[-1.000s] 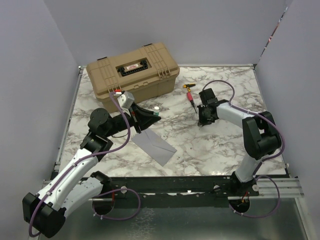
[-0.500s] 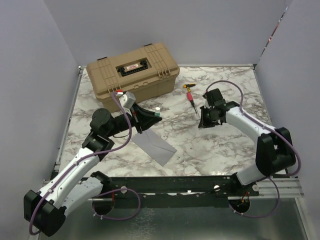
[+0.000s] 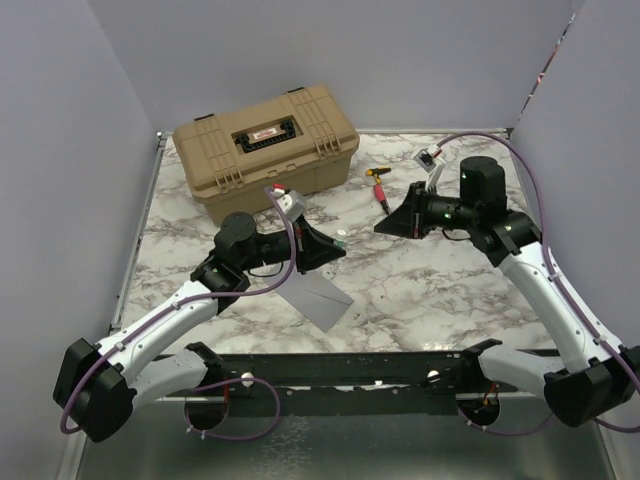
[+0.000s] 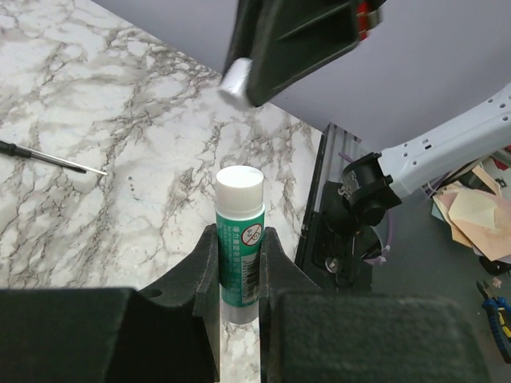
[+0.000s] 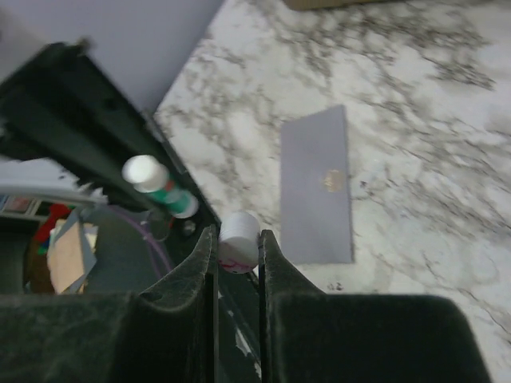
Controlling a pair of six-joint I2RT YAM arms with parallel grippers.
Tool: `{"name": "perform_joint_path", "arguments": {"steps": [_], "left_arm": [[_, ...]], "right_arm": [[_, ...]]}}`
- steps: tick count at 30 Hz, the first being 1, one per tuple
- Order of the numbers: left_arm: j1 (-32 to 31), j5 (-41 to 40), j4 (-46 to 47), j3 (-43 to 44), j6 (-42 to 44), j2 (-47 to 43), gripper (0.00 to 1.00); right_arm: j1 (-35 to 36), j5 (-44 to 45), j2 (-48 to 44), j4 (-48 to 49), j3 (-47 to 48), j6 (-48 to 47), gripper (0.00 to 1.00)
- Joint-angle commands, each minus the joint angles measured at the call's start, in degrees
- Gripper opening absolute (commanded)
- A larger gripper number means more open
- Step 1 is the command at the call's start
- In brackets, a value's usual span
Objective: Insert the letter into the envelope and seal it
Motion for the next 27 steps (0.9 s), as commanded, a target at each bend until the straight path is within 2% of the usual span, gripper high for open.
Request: {"name": "perform_joint_path", "arguments": {"steps": [1, 6, 16, 27], "left_arm": [[-1.40, 3.67, 1.76, 2.70, 1.63, 2.42, 0.00], [-2.91, 6.09, 1.58, 3.40, 1.73, 3.95, 0.00], [-4.21, 7.09, 0.61, 5.18, 3.03, 5.17, 0.00], [-5.56, 6.33, -0.69, 7.99, 5.21, 7.07, 0.00]], "right_arm": [[0.27, -20.60, -3.13, 8.92, -1.97, 4.02, 0.01], [0.29, -24.99, -2.72, 11.48, -2.88, 5.33, 0.01], [0.36, -27.85, -0.26, 13.53, -3.70, 7.74, 0.01], [0.56, -27.76, -0.40, 14.64, -4.65, 10.48, 0.01]]}}
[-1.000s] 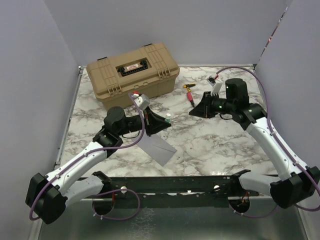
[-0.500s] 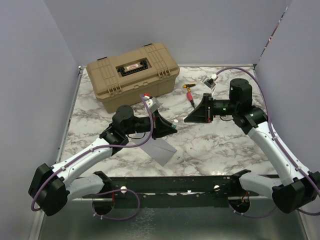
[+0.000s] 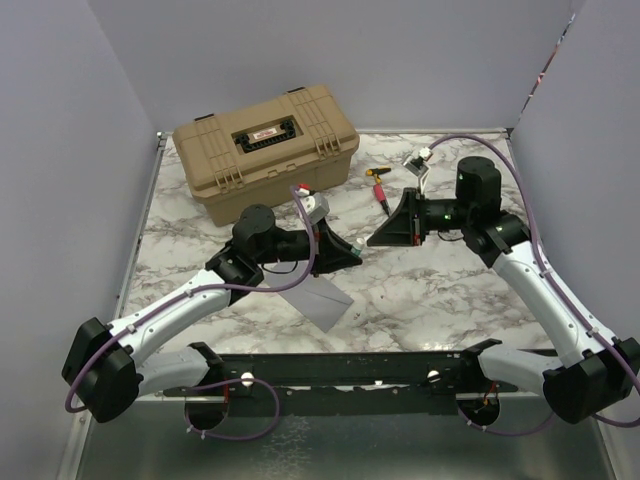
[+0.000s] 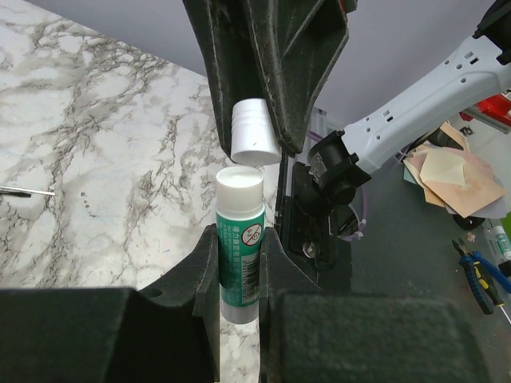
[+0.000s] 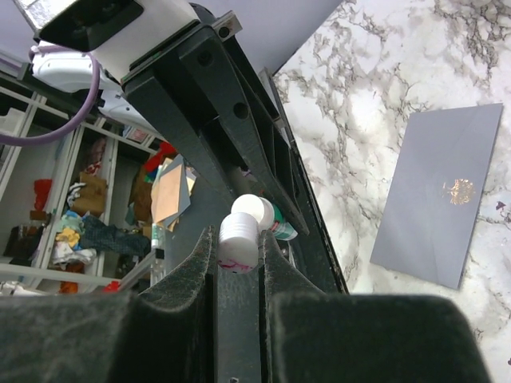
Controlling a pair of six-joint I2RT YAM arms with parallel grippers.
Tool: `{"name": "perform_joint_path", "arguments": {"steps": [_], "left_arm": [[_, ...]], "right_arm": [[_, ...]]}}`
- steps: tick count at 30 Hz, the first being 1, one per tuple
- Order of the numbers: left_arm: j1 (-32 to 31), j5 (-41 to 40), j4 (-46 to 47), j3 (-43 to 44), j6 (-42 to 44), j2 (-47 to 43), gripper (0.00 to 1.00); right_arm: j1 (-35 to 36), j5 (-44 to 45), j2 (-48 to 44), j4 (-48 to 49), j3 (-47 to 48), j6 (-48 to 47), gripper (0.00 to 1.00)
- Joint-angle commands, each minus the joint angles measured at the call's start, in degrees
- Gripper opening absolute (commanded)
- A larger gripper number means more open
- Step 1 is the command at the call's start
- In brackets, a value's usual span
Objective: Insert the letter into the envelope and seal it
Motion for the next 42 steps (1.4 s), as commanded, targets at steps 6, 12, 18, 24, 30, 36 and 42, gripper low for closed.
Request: {"name": "perform_joint_path", "arguments": {"steps": [6, 12, 18, 24, 30, 36, 42], "left_arm": [[-1.65, 1.22, -2.52, 4.89, 3.59, 1.65, 0.00], [-2.46, 1.32, -7.88, 7.73, 6.73, 3.01, 0.00], [-2.82, 1.41, -15.21, 11.64, 10.64, 3.88, 0.00], [-2.83, 3.38, -27.17, 17.38, 17.27, 6.35, 0.00], [-2.88, 3.23, -36.49, 22.60, 23.87, 9.16, 0.00], [-2.90, 2.15, -42.59, 25.87, 28.06, 11.27, 0.00], [-2.91, 0.32, -48.51, 30.71, 30.44, 14.90, 0.00]], "right_arm": [[0.41, -2.31, -0.36, 2.46, -1.51, 2.14, 0.01], [0.65, -3.39, -1.35, 5.90, -2.05, 4.57, 0.01], [1.20, -2.71, -1.31, -0.20, -1.15, -0.03, 0.01], [2.56, -0.06, -0.63, -6.37, -0.48, -4.47, 0.01], [4.18, 0.18, -0.25, -6.79, -1.16, -4.31, 0.01], [5.91, 1.68, 0.59, -9.45, -1.52, -5.43, 0.01], [7.75, 4.62, 2.09, -12.60, -1.72, -6.61, 0.01]]}}
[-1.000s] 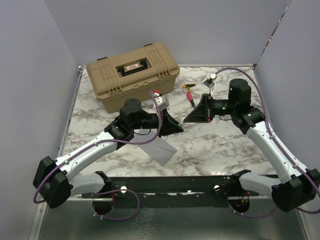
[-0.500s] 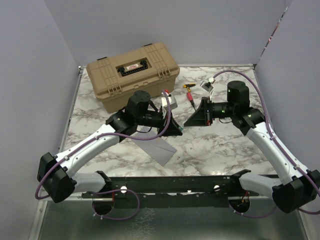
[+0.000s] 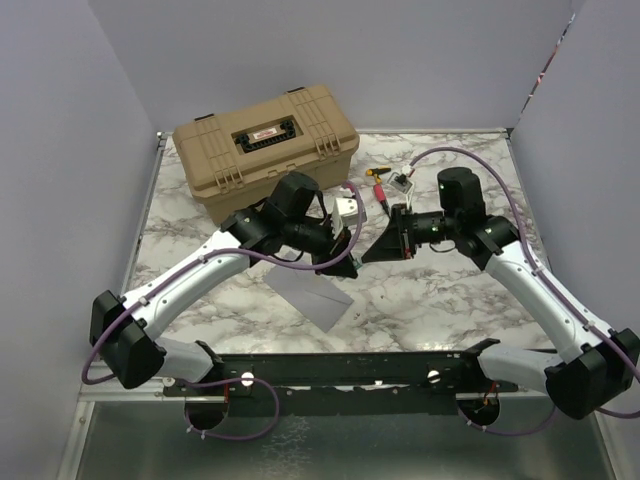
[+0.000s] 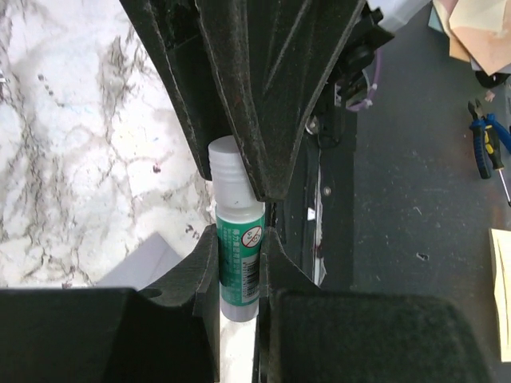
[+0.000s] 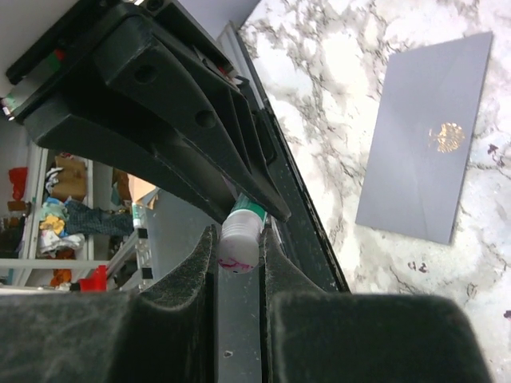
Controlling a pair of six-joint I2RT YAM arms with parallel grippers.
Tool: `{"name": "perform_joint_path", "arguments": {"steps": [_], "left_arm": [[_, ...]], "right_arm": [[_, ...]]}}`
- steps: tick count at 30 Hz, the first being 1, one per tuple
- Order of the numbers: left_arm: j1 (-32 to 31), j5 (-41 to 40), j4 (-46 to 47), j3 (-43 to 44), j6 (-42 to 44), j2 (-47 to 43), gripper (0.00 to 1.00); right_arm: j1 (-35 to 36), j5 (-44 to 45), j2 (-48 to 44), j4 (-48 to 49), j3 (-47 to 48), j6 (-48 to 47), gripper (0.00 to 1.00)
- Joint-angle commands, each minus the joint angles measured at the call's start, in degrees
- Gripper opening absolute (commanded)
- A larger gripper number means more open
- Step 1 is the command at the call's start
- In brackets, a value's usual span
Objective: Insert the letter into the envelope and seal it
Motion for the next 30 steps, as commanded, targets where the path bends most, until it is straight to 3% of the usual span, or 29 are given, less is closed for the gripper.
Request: {"name": "perform_joint_path", "arguments": {"steps": [1, 19, 30], "left_arm": [[-0.73, -3.02, 0.94, 4.79, 4.66, 3.28, 0.00], [-1.90, -3.45, 5.81, 13.40, 10.06, 5.75, 0.00], [-2.20, -2.01, 13.91, 12.30, 8.64, 3.56, 0.00]], "right_arm": [[3.50, 0.03, 1.63, -4.45, -0.31, -0.46, 0.01], [8.48, 2.66, 3.82, -3.60, -4.24, 13.58, 0.01], [15.13, 2.28, 0.93, 8.81, -12.02, 24.95, 0.01]]}}
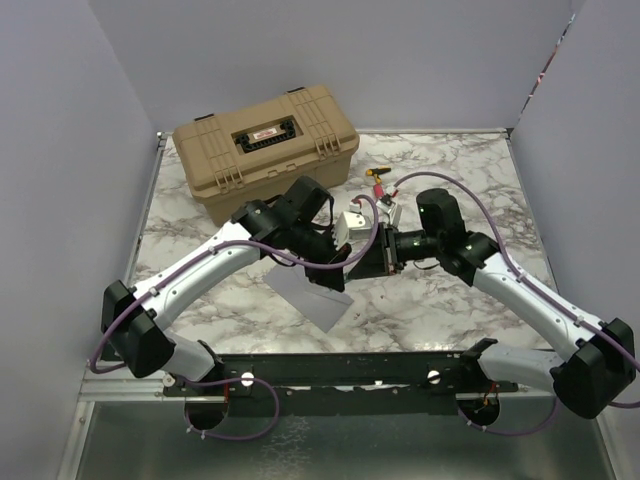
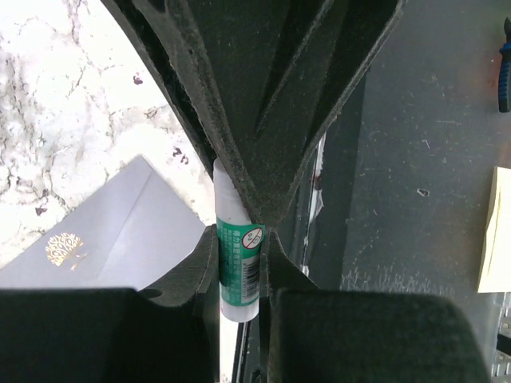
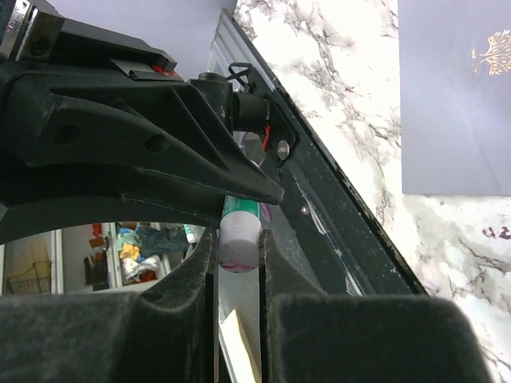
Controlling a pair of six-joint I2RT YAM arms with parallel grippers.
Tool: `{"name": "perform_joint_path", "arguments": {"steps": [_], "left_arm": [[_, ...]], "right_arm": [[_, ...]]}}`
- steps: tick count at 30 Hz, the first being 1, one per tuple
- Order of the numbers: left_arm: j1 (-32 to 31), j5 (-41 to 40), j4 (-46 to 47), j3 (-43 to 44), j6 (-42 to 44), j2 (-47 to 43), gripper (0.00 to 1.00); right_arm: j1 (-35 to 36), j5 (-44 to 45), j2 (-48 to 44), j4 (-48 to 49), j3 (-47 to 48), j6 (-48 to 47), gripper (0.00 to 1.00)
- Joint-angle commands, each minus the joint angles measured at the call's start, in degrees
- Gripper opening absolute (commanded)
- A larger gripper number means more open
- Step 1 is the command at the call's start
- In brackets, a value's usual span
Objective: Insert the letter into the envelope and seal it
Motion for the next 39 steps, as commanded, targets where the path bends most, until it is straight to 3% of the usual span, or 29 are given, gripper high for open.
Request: {"name": "perform_joint_path", "arguments": {"steps": [1, 6, 9, 15, 18, 22, 25, 32, 39], "left_arm": [[-0.70, 2.61, 36.24, 4.13, -0.83, -2.50, 0.00], [-1.08, 7.09, 45.49, -0.61, -6.57, -4.29, 0.00], [-1.02, 4.06, 45.71, -3.97, -5.96, -6.54, 0.00], [-0.81, 0.31, 44.51, -12.98, -7.94, -11.65, 0.00], [-0.71, -3.01, 43.37, -17.45, -10.00, -14.32, 0.00], [-0.65, -9.23, 43.48, -22.42, -13.66, -16.90, 0.00], [-0.63, -12.28, 43.51, -24.53, -16.92, -17.87, 0.00], [-0.60, -18.94, 49.64, -29.60, -24.28, -21.49, 0.00], [-0.63, -41.86, 52.57, -33.77, -36.51, -20.94, 0.00]], "right_arm": [[8.19, -5.87, 0.53, 3.09, -4.01, 7.68, 0.01], [10.37, -5.16, 1.06, 9.25, -6.62, 12.10, 0.01], [10.64, -4.01, 0.49, 8.33, -6.77, 11.45, 0.01], [10.10, 6.48, 0.07, -5.98, 2.23, 1.42, 0.02], [8.81, 15.16, -0.52, -12.63, 9.13, -2.93, 0.15], [7.96, 26.16, -1.94, -15.56, 15.90, -5.12, 0.48], [7.92, 34.64, -4.80, -13.33, 16.79, -4.34, 0.67], [7.91, 43.94, -10.06, -7.61, 14.08, -3.09, 0.72], [7.87, 55.59, -9.57, -12.51, 11.65, -1.09, 0.72]]}}
